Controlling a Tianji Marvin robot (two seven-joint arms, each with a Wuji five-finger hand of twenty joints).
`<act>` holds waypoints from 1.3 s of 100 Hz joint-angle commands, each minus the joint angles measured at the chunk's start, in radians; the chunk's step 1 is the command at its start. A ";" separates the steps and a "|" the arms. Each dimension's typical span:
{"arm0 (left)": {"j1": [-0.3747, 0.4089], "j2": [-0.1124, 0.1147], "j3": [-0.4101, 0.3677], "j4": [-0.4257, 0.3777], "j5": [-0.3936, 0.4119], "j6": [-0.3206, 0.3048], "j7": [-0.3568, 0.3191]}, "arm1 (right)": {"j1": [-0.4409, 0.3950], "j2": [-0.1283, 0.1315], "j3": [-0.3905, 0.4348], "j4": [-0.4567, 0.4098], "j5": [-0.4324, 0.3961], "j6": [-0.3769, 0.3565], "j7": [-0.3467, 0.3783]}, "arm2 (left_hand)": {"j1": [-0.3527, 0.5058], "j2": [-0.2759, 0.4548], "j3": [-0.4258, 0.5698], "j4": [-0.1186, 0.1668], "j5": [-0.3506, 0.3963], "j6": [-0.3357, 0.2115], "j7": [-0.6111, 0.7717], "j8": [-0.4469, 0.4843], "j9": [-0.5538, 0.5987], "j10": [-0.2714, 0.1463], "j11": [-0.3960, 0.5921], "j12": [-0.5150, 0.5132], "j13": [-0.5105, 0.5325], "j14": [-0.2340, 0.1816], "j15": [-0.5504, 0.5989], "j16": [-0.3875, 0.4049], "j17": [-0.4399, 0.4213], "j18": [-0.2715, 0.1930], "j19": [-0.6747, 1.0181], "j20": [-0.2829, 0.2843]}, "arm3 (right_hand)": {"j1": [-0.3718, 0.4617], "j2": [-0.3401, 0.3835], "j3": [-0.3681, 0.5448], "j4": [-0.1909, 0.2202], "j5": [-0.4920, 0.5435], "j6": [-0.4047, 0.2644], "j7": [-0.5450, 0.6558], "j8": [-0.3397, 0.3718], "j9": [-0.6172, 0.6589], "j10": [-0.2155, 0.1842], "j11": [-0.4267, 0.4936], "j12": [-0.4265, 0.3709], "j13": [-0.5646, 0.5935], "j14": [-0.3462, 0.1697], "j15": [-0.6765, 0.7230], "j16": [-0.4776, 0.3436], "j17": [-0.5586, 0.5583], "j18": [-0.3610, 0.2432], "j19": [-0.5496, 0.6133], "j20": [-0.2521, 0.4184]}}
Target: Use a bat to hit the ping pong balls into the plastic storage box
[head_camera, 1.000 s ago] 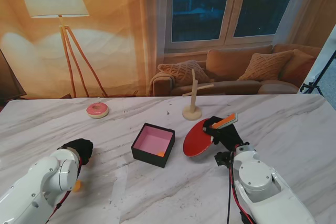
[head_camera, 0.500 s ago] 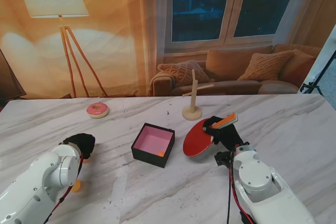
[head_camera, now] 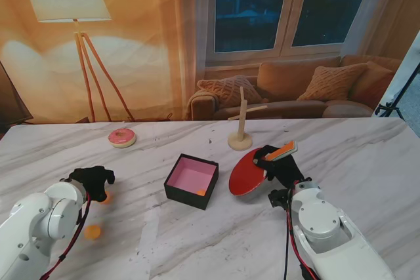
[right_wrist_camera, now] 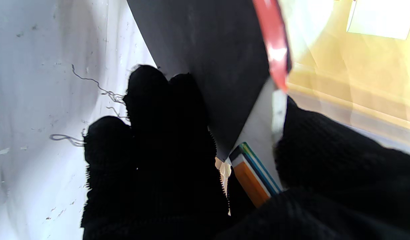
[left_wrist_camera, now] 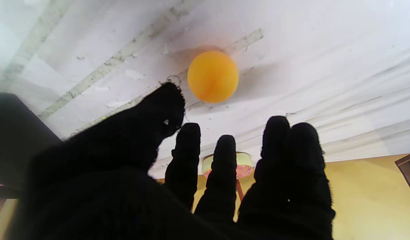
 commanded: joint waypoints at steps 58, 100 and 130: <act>0.061 0.003 -0.056 0.100 -0.009 -0.179 0.190 | 0.004 0.001 -0.008 -0.003 -0.010 0.023 0.029 | -0.030 0.006 0.018 0.024 -0.170 -0.060 -0.014 0.009 -0.101 -0.036 -0.024 -0.040 0.022 0.028 -0.031 -0.027 -0.026 0.052 -0.014 0.019 | 0.112 0.095 0.112 0.026 0.197 -0.058 0.105 0.039 0.029 -0.203 -0.007 0.002 -0.042 -0.084 -0.020 -0.001 -0.007 -0.045 0.003 0.013; 0.035 0.010 -0.052 0.162 -0.011 -0.245 0.212 | 0.005 0.002 -0.011 -0.001 -0.015 0.024 0.031 | -0.054 -0.006 0.003 0.017 -0.163 -0.062 0.005 0.015 -0.097 -0.045 -0.027 -0.044 0.012 0.018 -0.053 -0.045 -0.042 0.037 -0.037 0.009 | 0.112 0.095 0.113 0.025 0.197 -0.058 0.105 0.038 0.028 -0.205 -0.007 0.001 -0.043 -0.084 -0.020 -0.002 -0.007 -0.045 0.003 0.013; 0.011 0.011 -0.046 0.198 -0.022 -0.278 0.236 | 0.008 0.002 -0.017 0.000 -0.016 0.028 0.032 | 0.008 -0.014 0.050 0.015 -0.041 -0.043 0.161 0.089 0.037 -0.018 0.092 0.041 0.134 -0.028 0.088 0.030 0.056 -0.006 0.051 0.044 | 0.112 0.095 0.113 0.026 0.197 -0.058 0.105 0.037 0.029 -0.204 -0.007 0.001 -0.044 -0.083 -0.019 -0.002 -0.008 -0.044 0.003 0.013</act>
